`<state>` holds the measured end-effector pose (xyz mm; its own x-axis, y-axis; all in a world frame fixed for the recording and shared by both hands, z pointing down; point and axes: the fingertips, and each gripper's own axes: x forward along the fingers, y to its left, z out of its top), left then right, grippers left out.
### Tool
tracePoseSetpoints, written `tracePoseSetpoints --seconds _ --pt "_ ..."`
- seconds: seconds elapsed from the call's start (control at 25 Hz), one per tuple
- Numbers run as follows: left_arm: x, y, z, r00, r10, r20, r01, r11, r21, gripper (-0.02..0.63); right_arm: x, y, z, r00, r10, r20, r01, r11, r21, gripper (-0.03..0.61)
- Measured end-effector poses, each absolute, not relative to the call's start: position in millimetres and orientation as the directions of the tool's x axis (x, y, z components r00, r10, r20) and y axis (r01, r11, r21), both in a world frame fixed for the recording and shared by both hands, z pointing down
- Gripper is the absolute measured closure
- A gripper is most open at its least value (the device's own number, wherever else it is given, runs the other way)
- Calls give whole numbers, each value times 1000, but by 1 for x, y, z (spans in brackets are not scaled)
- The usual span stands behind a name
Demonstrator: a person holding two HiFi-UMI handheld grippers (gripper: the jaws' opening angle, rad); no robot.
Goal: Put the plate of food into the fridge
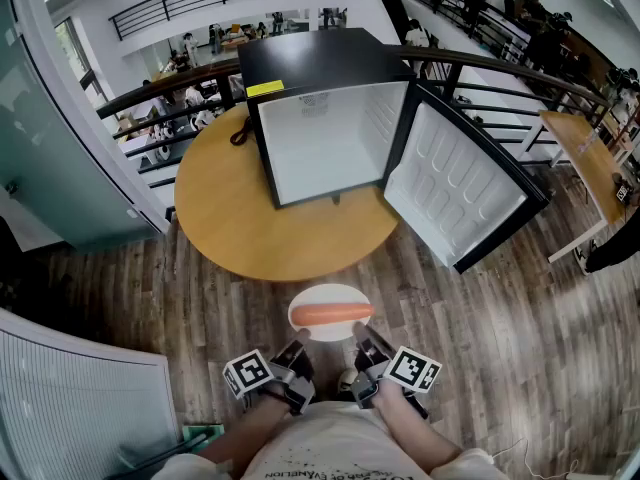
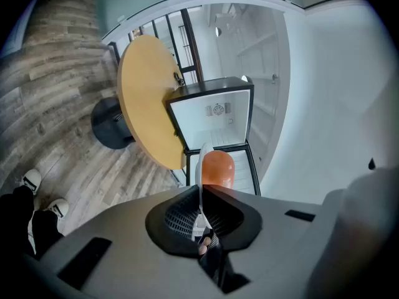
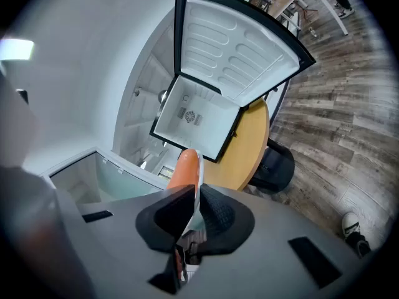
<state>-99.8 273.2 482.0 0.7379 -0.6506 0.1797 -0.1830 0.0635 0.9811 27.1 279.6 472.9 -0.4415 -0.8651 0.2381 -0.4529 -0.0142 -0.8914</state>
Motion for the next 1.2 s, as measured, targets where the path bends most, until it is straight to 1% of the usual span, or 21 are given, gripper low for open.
tracePoseSetpoints --seconds 0.16,0.28,0.44,0.56,0.68,0.8,1.2 --pt "-101 270 483 736 -652 182 -186 65 980 580 26 275 473 -448 -861 239 -454 -11 -891 534" --pt "-99 266 480 741 -654 151 -166 39 985 580 25 273 474 -451 -859 241 -456 -10 -890 534" --pt "-102 267 484 737 -653 173 -179 59 982 580 25 273 475 -450 -861 237 -449 -11 -894 534" --pt "-100 264 480 744 -655 134 -153 29 988 580 25 274 478 -445 -863 239 -445 -19 -895 534" --pt "-106 266 486 738 -650 178 -179 64 982 580 24 274 480 -440 -861 254 -458 -28 -889 534" --pt "-108 266 486 745 -646 164 -171 53 984 580 18 273 478 -444 -862 244 -452 -20 -892 534" --pt "-131 268 492 772 -607 189 -180 77 981 580 -5 281 482 -403 -878 258 -453 -54 -890 534"
